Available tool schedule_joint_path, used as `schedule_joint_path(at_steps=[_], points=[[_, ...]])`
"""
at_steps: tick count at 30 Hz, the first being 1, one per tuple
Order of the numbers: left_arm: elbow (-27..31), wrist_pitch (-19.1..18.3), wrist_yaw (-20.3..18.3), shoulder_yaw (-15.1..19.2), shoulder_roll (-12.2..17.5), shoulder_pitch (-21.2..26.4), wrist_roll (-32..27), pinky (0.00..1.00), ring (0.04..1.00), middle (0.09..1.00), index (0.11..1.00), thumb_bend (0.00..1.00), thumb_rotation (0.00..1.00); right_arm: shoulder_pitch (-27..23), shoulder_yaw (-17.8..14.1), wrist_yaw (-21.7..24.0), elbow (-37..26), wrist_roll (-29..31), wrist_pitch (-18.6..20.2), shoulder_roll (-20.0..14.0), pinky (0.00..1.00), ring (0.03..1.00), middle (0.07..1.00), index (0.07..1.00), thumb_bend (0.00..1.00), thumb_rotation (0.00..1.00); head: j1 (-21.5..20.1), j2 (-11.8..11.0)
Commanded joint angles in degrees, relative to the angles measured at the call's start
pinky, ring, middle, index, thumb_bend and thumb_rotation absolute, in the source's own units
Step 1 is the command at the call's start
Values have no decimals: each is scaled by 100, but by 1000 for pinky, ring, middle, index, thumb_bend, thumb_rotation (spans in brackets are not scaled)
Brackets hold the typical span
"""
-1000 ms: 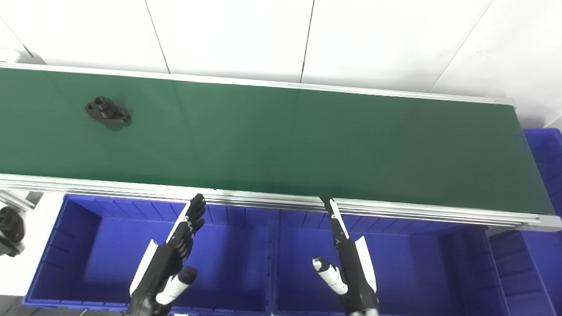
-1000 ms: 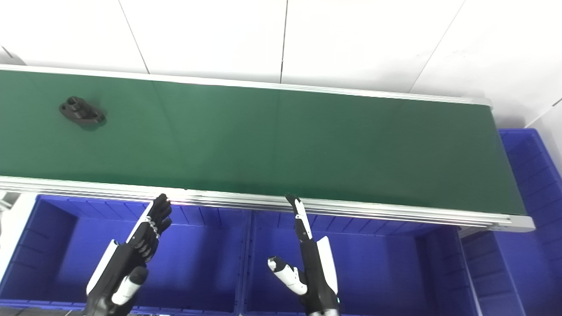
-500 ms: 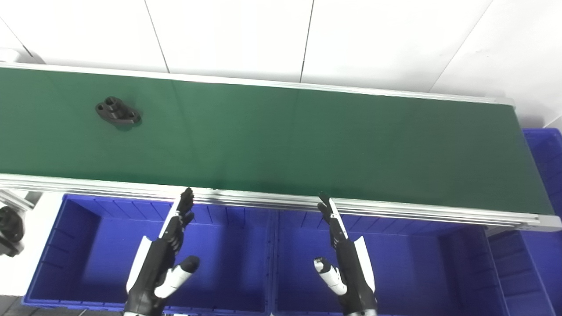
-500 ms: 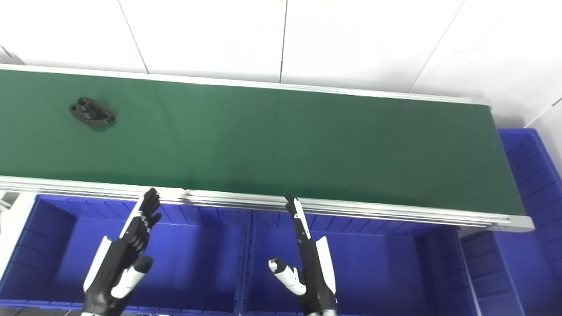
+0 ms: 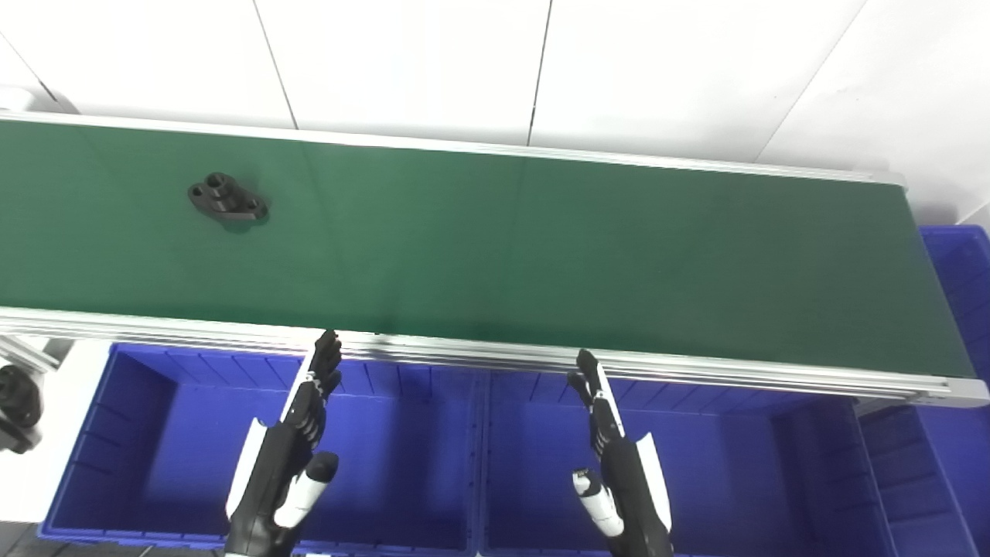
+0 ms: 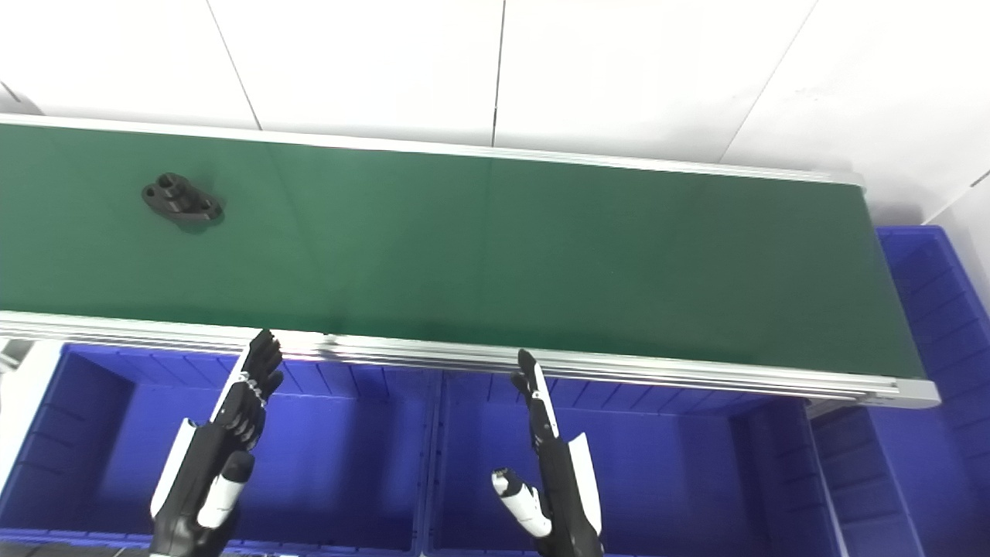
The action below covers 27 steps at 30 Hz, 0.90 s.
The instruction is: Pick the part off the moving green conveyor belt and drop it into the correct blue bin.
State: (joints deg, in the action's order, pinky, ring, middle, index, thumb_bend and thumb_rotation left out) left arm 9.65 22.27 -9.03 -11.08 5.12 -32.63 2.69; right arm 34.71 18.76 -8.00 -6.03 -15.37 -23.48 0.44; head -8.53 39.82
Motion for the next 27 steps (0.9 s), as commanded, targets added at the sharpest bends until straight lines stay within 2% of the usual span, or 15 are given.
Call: schedule_joint_path(at_steps=[1, 8, 11, 14, 22, 26, 27], points=[[20, 273, -26, -68, 28, 3, 4, 958, 1000, 1000, 1000, 878, 893, 30, 27, -64, -36, 46, -332, -1, 988, 950, 978, 994, 879, 1000, 37, -85], [-217, 461, 253, -169, 8, 40, 371, 911, 981, 1000, 1000, 825, 872, -37, 69, -124, 131, 189, -339, -106, 992, 955, 977, 987, 886, 1000, 120, -214], [-311, 465, 342, -274, 36, 116, 330, 898, 979, 1000, 1000, 808, 869, -65, 61, -119, 173, 240, -340, -122, 999, 961, 978, 987, 897, 1000, 148, -256], [-345, 464, 401, -286, 10, 90, 334, 896, 974, 1000, 1000, 862, 877, -105, 66, -144, 230, 249, -341, -121, 992, 953, 977, 989, 906, 1000, 197, -372], [-491, 465, 699, -476, 39, 119, 439, 890, 963, 1000, 1000, 881, 892, -110, 82, -102, 307, 326, -341, -193, 998, 963, 987, 996, 943, 1000, 285, -550], [-565, 465, 858, -610, 82, 143, 557, 870, 959, 1000, 1000, 878, 909, -117, 89, -159, 379, 361, -343, -235, 1000, 965, 990, 998, 946, 1000, 391, -695], [-605, 465, 889, -646, 101, 162, 578, 867, 958, 1000, 1000, 879, 912, -123, 86, -167, 403, 372, -343, -244, 1000, 965, 990, 998, 948, 1000, 453, -794]])
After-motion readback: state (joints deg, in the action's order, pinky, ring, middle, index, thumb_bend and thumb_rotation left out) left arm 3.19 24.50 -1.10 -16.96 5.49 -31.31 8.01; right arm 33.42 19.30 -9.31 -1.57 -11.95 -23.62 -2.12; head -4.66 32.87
